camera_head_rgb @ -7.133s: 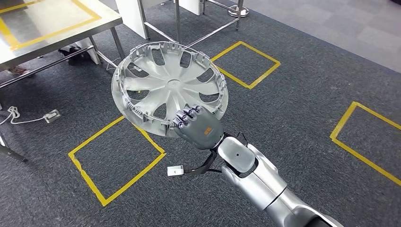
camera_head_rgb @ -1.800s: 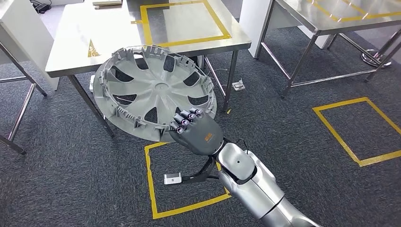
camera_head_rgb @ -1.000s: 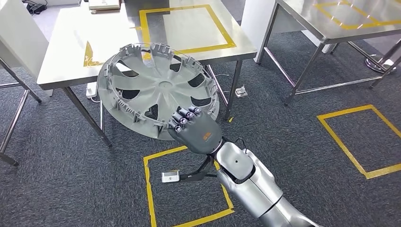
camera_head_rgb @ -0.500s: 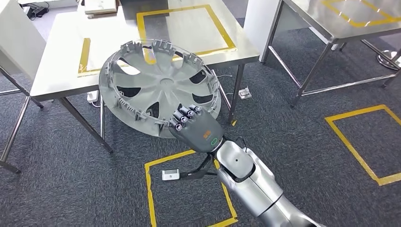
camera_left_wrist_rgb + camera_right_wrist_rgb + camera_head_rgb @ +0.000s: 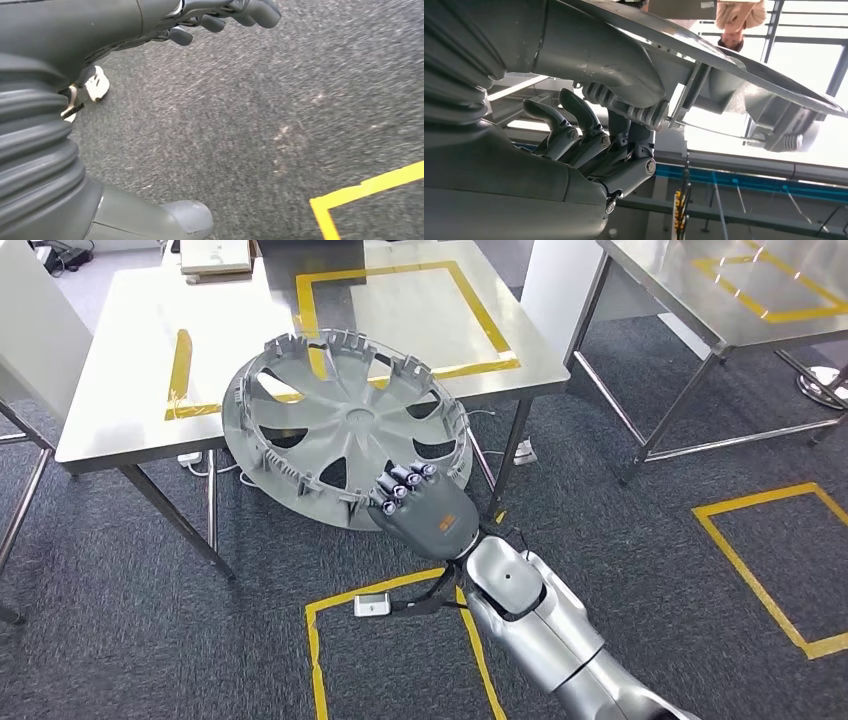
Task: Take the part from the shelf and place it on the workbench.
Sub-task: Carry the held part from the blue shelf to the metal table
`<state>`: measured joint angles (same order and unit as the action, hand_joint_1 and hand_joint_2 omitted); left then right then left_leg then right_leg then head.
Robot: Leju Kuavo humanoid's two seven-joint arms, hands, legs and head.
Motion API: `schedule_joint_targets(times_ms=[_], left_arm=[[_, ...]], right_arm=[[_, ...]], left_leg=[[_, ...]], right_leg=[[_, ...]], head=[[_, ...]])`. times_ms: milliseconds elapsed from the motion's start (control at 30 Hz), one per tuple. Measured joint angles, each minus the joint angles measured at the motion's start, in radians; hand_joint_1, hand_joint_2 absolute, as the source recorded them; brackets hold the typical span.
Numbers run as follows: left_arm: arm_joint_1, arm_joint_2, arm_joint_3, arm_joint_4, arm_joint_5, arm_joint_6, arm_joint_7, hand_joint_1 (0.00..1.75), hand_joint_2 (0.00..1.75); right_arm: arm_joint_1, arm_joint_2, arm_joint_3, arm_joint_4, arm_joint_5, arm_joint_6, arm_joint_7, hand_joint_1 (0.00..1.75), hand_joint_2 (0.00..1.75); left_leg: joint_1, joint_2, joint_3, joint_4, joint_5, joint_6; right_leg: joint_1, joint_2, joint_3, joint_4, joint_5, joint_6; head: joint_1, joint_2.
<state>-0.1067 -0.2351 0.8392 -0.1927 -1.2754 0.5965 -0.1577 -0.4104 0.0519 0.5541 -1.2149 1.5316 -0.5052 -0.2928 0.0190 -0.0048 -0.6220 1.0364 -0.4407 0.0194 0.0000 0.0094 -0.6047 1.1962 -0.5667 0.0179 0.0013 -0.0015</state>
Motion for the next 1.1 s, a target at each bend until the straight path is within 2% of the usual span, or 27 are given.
schedule_joint_targets(times_ms=[67, 100, 133, 167, 233, 267, 300, 400, 467, 500, 567, 600, 633, 667, 700, 733, 767, 800, 833, 900, 933, 967, 1000, 1067, 1100], left_arm=[[-0.001, 0.000, 0.000, 0.000, 0.005, 0.001, 0.000, 0.00, 1.75], [0.000, 0.000, 0.000, 0.000, 0.007, 0.001, 0.000, 0.00, 1.75], [0.002, 0.000, 0.000, -0.001, 0.008, 0.002, 0.000, 0.00, 1.75], [0.002, -0.001, 0.000, -0.001, 0.009, 0.002, 0.000, 0.00, 1.75], [0.004, -0.002, 0.000, 0.000, 0.010, 0.003, 0.000, 0.00, 1.75], [0.003, -0.002, 0.000, 0.000, 0.010, 0.003, -0.001, 0.00, 1.75], [0.003, -0.002, 0.000, 0.000, 0.010, 0.003, 0.000, 0.00, 1.75], [0.003, 0.000, 0.000, -0.002, 0.011, 0.003, 0.002, 0.00, 1.75], [0.002, 0.000, 0.000, -0.002, 0.010, 0.002, 0.000, 0.00, 1.75], [0.001, 0.000, 0.000, -0.001, 0.008, 0.000, -0.001, 0.00, 1.75], [0.001, 0.000, 0.000, -0.001, 0.004, -0.006, -0.002, 0.00, 1.75], [0.001, 0.000, 0.000, -0.001, 0.003, -0.008, -0.003, 0.00, 1.75], [0.001, 0.000, 0.000, -0.001, 0.002, -0.009, -0.006, 0.00, 1.75], [0.000, 0.000, 0.000, -0.001, 0.001, -0.009, -0.009, 0.00, 1.75], [-0.001, 0.000, 0.000, -0.001, 0.001, -0.009, -0.011, 0.00, 1.75], [-0.001, 0.000, 0.000, -0.001, 0.001, -0.009, -0.013, 0.00, 1.75], [-0.002, 0.000, 0.000, -0.001, 0.001, -0.009, -0.014, 0.00, 1.75], [-0.003, -0.001, 0.000, -0.001, 0.002, -0.008, -0.016, 0.00, 1.75], [-0.004, -0.001, 0.000, -0.001, 0.002, -0.007, -0.018, 0.00, 1.75], [-0.007, -0.004, 0.000, -0.002, 0.002, -0.002, -0.022, 0.00, 1.75], [-0.009, -0.005, 0.000, -0.002, 0.002, 0.001, -0.022, 0.00, 1.75], [-0.011, -0.006, 0.000, -0.002, 0.002, 0.002, -0.021, 0.00, 1.75], [-0.013, -0.007, 0.000, -0.002, 0.000, 0.003, -0.019, 0.00, 1.75], [-0.014, -0.007, -0.001, -0.003, -0.003, 0.003, -0.014, 0.00, 1.75], [-0.012, -0.007, -0.001, -0.003, -0.004, 0.003, -0.011, 0.00, 1.75]], right_arm=[[-0.006, 0.000, 0.000, 0.017, 0.006, 0.000, 0.003, 1.75, 1.75], [-0.008, 0.001, 0.000, 0.025, 0.009, 0.000, 0.005, 1.75, 1.75], [-0.010, 0.002, 0.000, 0.033, 0.012, 0.000, 0.008, 1.75, 1.75], [-0.012, 0.002, 0.001, 0.039, 0.014, 0.000, 0.009, 1.75, 1.75], [-0.017, 0.003, 0.001, 0.050, 0.015, -0.001, 0.012, 1.75, 1.75], [-0.020, 0.004, 0.001, 0.054, 0.016, -0.002, 0.012, 1.75, 1.75], [-0.022, 0.005, 0.002, 0.057, 0.017, -0.004, 0.013, 1.75, 1.75], [-0.036, 0.010, 0.002, 0.063, 0.023, -0.006, 0.016, 1.75, 1.75], [-0.045, 0.015, 0.002, 0.069, 0.028, -0.008, 0.021, 1.75, 1.75], [-0.049, 0.017, 0.002, 0.073, 0.030, -0.008, 0.024, 1.75, 1.75], [-0.054, 0.018, 0.002, 0.082, 0.033, -0.010, 0.031, 1.75, 1.75], [-0.055, 0.019, 0.002, 0.087, 0.034, -0.012, 0.032, 1.75, 1.75], [-0.057, 0.019, 0.002, 0.091, 0.034, -0.014, 0.032, 1.75, 1.75], [-0.060, 0.019, 0.002, 0.095, 0.034, -0.016, 0.032, 1.75, 1.75], [-0.063, 0.019, 0.002, 0.099, 0.034, -0.017, 0.032, 1.75, 1.75], [-0.067, 0.019, 0.002, 0.102, 0.034, -0.018, 0.032, 1.75, 1.75], [-0.070, 0.020, 0.003, 0.106, 0.034, -0.018, 0.032, 1.75, 1.75], [-0.075, 0.020, 0.003, 0.109, 0.035, -0.018, 0.032, 1.75, 1.75], [-0.079, 0.021, 0.003, 0.112, 0.036, -0.018, 0.031, 1.75, 1.75], [-0.088, 0.022, 0.003, 0.114, 0.036, -0.016, 0.031, 1.75, 1.75], [-0.092, 0.022, 0.003, 0.115, 0.035, -0.015, 0.031, 1.75, 1.75], [-0.095, 0.022, 0.004, 0.115, 0.034, -0.013, 0.031, 1.75, 1.75], [-0.097, 0.022, 0.004, 0.116, 0.034, -0.010, 0.030, 1.75, 1.75], [-0.099, 0.022, 0.004, 0.121, 0.033, -0.004, 0.029, 1.75, 1.75], [-0.099, 0.021, 0.004, 0.124, 0.034, 0.000, 0.029, 1.75, 1.75]], left_leg=[[0.000, -0.001, 0.016, 0.000, -0.017, 0.001], [0.000, -0.003, 0.027, 0.000, -0.027, 0.000], [0.000, -0.005, 0.040, 0.000, -0.038, -0.002], [0.000, -0.007, 0.055, 0.000, -0.049, -0.004], [-0.001, -0.011, 0.080, 0.001, -0.072, -0.012], [-0.002, -0.012, 0.088, 0.000, -0.083, -0.018], [-0.004, -0.013, 0.095, 0.000, -0.091, -0.024], [-0.007, -0.012, 0.105, 0.017, -0.090, -0.044], [-0.006, -0.008, 0.063, 0.093, -0.089, -0.050], [-0.006, -0.006, 0.024, 0.152, -0.103, -0.052], [-0.006, -0.005, -0.059, 0.257, -0.162, -0.054], [-0.006, -0.004, -0.087, 0.278, -0.187, -0.054], [-0.007, -0.004, -0.101, 0.270, -0.194, -0.052], [-0.007, -0.004, -0.101, 0.234, -0.173, -0.048], [-0.009, -0.004, -0.090, 0.177, -0.127, -0.043], [-0.011, -0.004, -0.080, 0.108, -0.060, -0.036], [-0.015, -0.003, -0.069, 0.055, -0.010, -0.030], [-0.018, -0.003, -0.062, 0.018, 0.029, -0.025], [-0.020, -0.002, -0.059, 0.001, 0.046, -0.019], [-0.018, -0.002, -0.045, -0.003, 0.043, -0.009], [-0.016, -0.003, -0.037, -0.006, 0.038, -0.003], [-0.014, -0.003, -0.028, -0.008, 0.034, 0.002], [-0.013, -0.003, -0.021, -0.010, 0.027, 0.006], [-0.012, -0.004, -0.006, -0.010, 0.010, 0.010], [-0.012, -0.004, 0.003, -0.009, 0.001, 0.009]], right_leg=[[-0.003, -0.002, -0.088, 0.102, -0.048, 0.006], [-0.004, -0.003, -0.114, 0.114, -0.059, 0.007], [-0.005, -0.004, -0.124, 0.092, -0.049, 0.006], [-0.006, -0.005, -0.119, 0.041, -0.014, 0.003], [-0.004, -0.008, -0.094, -0.089, 0.097, -0.005], [-0.002, -0.009, -0.084, -0.133, 0.139, -0.009], [0.000, -0.009, -0.079, -0.157, 0.163, -0.013], [-0.002, -0.006, -0.060, -0.168, 0.161, -0.032], [-0.004, -0.006, -0.038, -0.171, 0.150, -0.045], [-0.004, -0.006, -0.028, -0.172, 0.141, -0.050], [-0.001, -0.005, -0.009, -0.172, 0.122, -0.056], [0.001, -0.003, 0.003, -0.172, 0.112, -0.057], [0.003, -0.001, 0.017, -0.172, 0.101, -0.058], [0.005, 0.001, 0.032, -0.172, 0.090, -0.058], [0.006, 0.002, 0.048, -0.171, 0.078, -0.057], [0.008, 0.002, 0.061, -0.170, 0.065, -0.055], [0.010, 0.004, 0.070, -0.169, 0.054, -0.052], [0.011, 0.006, 0.075, -0.169, 0.044, -0.047], [0.012, 0.008, 0.078, -0.166, 0.039, -0.041], [0.013, 0.008, 0.075, -0.148, 0.042, -0.031], [0.013, 0.007, 0.060, -0.117, 0.051, -0.026], [0.011, 0.004, 0.032, -0.072, 0.056, -0.020], [0.008, 0.002, -0.008, -0.012, 0.051, -0.013], [0.001, -0.001, -0.094, 0.093, 0.003, -0.001], [-0.003, -0.002, -0.125, 0.118, -0.023, 0.004]], head=[[0.001, 0.000], [0.001, 0.000], [0.001, 0.000], [0.001, 0.000], [0.001, 0.000], [0.001, 0.000], [0.001, 0.000], [0.001, 0.000], [0.000, 0.000], [0.000, 0.000], [0.000, 0.000], [0.000, 0.000], [0.000, 0.000], [0.000, 0.000], [0.000, 0.000], [0.000, 0.000], [-0.001, 0.000], [0.000, 0.000], [0.000, 0.000], [0.002, 0.000], [0.002, 0.000], [0.003, 0.000], [0.004, 0.000], [0.004, 0.000], [0.004, 0.000]])
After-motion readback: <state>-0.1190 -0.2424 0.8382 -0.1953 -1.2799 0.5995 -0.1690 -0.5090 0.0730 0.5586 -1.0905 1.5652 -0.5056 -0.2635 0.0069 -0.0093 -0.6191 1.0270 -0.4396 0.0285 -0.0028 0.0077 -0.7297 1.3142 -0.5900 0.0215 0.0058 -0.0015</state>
